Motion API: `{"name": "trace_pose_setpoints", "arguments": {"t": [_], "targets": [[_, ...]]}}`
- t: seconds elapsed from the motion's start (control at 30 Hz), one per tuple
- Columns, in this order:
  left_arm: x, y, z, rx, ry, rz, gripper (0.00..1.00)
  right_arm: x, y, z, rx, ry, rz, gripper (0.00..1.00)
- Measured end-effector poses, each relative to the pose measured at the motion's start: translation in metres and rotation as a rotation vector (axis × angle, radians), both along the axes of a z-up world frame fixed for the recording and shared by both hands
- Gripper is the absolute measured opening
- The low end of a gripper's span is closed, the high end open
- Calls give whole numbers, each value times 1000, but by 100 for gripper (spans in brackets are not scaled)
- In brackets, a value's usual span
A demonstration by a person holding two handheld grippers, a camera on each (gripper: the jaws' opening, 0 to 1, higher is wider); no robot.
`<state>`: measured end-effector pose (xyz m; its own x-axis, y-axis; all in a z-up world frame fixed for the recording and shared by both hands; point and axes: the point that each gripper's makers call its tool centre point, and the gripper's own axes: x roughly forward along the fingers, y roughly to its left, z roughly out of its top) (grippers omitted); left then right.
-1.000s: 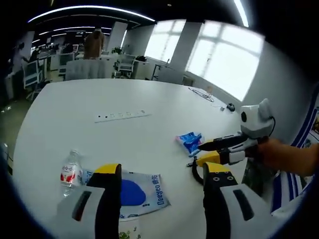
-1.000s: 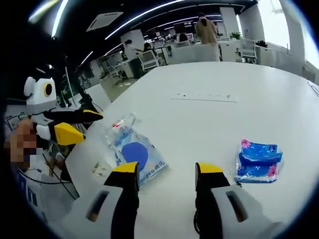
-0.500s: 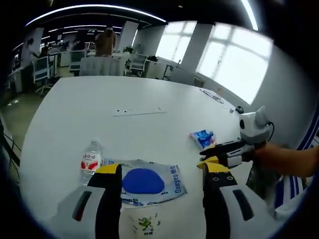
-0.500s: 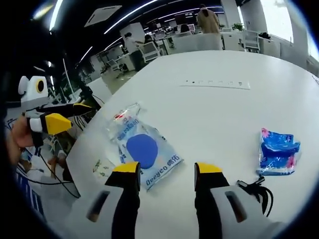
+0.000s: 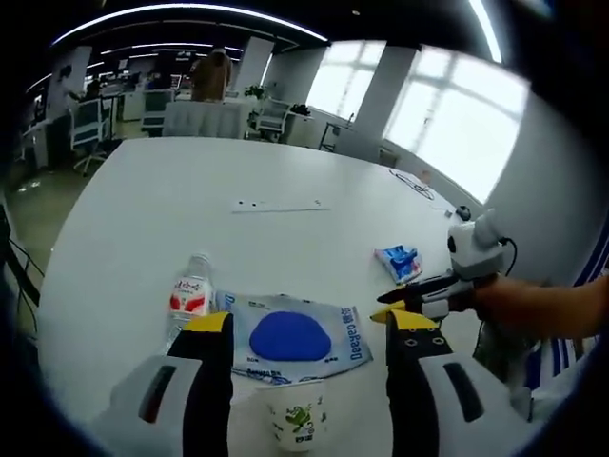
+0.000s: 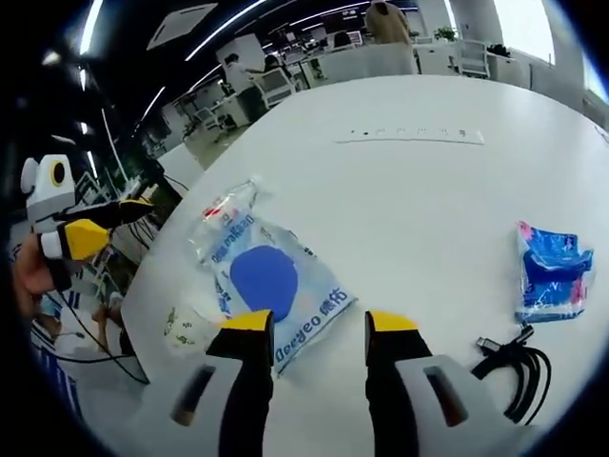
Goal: Arrange the tabletop items into an orderly group along one side of the table until the central work area is clear of visible clutter.
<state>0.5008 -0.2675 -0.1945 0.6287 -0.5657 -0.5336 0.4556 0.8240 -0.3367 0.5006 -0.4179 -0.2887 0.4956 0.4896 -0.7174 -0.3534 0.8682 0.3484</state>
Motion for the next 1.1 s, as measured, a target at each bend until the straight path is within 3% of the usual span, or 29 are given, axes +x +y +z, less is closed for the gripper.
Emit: {"name": "trace_pose_setpoints", "arguments": {"t": [0.23, 0.83, 1.1], "targets": [[4, 7, -5, -8, 2, 13, 65, -2, 3, -16, 8, 53, -30, 33], [2, 12, -20, -21, 16, 13, 63, -5, 13, -30, 70, 146, -129, 20], [-1, 13, -27, -15, 30, 16, 62, -4, 13, -36, 99, 183, -190, 8]]}}
